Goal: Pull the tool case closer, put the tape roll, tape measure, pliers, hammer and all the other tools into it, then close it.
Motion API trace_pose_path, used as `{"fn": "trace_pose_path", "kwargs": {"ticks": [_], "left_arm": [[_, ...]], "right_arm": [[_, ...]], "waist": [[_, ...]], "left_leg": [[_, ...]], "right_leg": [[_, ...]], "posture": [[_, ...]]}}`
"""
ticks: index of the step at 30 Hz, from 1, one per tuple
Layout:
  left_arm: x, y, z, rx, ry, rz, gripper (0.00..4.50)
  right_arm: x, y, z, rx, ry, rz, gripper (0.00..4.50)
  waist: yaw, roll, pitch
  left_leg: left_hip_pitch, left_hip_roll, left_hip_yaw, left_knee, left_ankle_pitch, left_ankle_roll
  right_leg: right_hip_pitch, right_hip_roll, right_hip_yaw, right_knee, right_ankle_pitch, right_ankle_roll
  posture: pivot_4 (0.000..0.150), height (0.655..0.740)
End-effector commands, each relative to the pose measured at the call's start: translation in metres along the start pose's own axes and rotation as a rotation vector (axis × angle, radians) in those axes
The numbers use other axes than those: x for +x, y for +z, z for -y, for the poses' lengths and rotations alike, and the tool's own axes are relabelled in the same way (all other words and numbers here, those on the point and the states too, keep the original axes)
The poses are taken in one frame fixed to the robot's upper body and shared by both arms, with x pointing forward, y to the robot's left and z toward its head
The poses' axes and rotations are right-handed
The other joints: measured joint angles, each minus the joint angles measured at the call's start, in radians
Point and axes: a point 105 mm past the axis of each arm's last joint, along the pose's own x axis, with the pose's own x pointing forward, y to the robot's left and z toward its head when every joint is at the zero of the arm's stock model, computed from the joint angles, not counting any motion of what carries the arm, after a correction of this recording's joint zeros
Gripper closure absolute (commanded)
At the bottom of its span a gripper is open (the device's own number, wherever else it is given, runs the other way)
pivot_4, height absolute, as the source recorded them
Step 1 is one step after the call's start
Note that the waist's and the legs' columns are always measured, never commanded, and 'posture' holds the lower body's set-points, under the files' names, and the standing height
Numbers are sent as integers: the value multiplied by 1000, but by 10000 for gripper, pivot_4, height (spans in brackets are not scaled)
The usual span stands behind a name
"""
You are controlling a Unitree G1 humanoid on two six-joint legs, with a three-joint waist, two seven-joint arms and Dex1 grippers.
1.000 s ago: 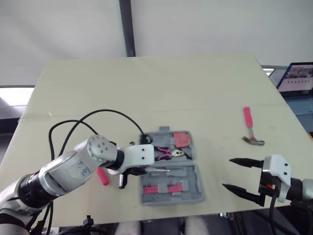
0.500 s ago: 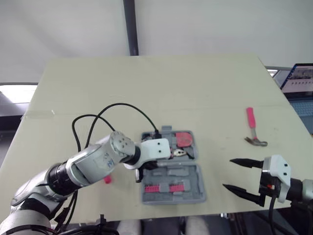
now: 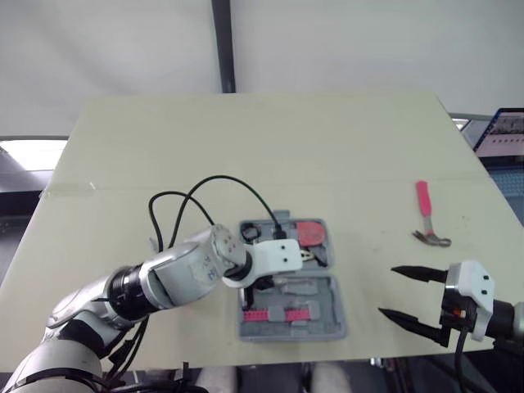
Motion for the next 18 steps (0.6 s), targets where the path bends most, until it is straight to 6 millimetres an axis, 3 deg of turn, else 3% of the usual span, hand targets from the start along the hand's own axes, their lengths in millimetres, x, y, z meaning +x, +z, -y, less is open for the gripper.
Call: {"fn": "trace_pose_path", "kwargs": {"ticks": [1, 18], "left_arm": [[1, 6, -1, 24, 9, -2, 44776], [9, 8, -9, 14, 43, -29, 44776]], "right_arm": [[-6, 7, -1, -31, -3, 5, 0], [-12, 2, -7, -26, 21, -32, 0]], "waist": [[1, 0, 0], [1, 0, 0]], "left_leg": [[0, 0, 0, 0, 0, 0], [0, 0, 0, 1, 0, 0]], "right_leg": [[0, 0, 0, 0, 0, 0], [0, 0, 0, 1, 0, 0]], "posture": [[1500, 7400], [1500, 7400]]}}
